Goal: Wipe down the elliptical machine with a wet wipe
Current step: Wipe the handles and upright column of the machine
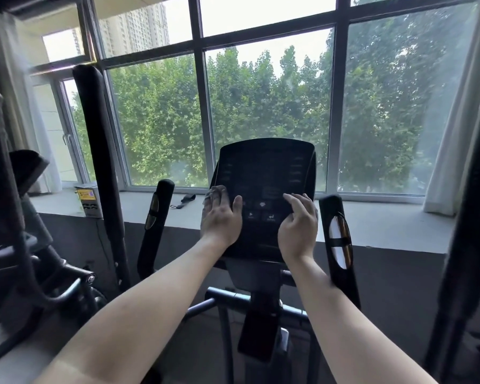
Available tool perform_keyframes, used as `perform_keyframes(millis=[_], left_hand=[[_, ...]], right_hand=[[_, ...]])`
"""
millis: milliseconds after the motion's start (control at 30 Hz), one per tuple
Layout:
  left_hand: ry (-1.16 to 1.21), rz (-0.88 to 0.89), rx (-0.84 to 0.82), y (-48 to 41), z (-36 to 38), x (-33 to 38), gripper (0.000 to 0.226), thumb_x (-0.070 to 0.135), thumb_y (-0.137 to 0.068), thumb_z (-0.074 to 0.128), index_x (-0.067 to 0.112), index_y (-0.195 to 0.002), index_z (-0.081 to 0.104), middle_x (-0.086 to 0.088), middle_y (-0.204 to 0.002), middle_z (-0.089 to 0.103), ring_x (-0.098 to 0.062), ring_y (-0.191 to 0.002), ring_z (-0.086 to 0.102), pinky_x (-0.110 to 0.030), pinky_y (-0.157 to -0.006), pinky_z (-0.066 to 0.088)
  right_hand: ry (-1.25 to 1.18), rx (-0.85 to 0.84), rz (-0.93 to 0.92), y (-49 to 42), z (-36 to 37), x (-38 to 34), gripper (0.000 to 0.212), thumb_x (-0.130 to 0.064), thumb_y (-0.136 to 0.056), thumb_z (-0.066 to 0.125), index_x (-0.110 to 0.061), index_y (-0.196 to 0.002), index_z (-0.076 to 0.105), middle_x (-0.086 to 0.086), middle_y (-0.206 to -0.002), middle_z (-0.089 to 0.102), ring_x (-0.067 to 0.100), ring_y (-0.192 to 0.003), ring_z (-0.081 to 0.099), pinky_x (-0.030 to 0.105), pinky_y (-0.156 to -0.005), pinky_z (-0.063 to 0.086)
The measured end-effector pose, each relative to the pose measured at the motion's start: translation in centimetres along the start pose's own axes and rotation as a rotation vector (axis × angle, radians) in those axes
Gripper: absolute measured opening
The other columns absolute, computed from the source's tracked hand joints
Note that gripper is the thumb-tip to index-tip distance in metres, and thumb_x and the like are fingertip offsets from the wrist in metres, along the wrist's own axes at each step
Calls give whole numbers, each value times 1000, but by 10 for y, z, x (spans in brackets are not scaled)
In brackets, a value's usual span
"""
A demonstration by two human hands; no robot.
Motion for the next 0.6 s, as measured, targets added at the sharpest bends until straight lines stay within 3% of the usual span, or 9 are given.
perform_keyframes(millis=[233,333,400,467,533,600], left_hand=[[49,377,-78,22,21,69,66,56,-107,13,21,-163,17,3,-171,9,-12,-157,0,-37,-128,4],[95,500,-140,25,26,92,61,52,-109,16,22,-162,23,7,-169,15,-4,-156,1,-34,-128,5],[100,514,-177,18,27,98,57,49,-110,19,24,-161,24,9,-169,14,-2,-155,0,-33,-128,3],[91,484,-193,10,25,103,57,51,-110,19,28,-161,23,12,-169,11,-3,-155,-2,-35,-128,2],[89,461,-201,6,25,106,56,50,-110,19,29,-161,23,12,-169,10,-3,-156,-3,-35,-128,2],[132,482,-188,13,26,105,54,47,-111,21,27,-160,28,10,-169,15,-3,-156,1,-35,-128,4]], right_hand=[[-144,-13,106,2,-7,0,49,13,-99,38,-2,-142,55,9,-145,54,22,-136,50,-9,-93,25],[-204,-49,183,4,-10,-2,45,0,-103,45,-7,-147,49,0,-127,56,15,-114,54,-8,-81,28],[-213,0,242,2,-10,0,47,-1,-103,44,-12,-148,50,0,-118,61,17,-108,59,1,-84,36],[-226,27,267,2,-9,1,49,-2,-102,42,-19,-147,53,-5,-127,63,12,-115,60,17,-99,45],[-233,39,272,2,-9,1,47,-6,-103,43,-22,-145,55,-6,-132,64,12,-117,61,29,-104,48],[-250,29,270,5,-11,0,45,-7,-103,44,-21,-144,56,-6,-128,65,10,-112,62,20,-99,48]])
Point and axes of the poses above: each hand's wrist, its own y-axis away from the middle knuckle, its own z-axis out of the palm, x = y × z, the point moved 5 cm from there along -y, towards the middle knuckle
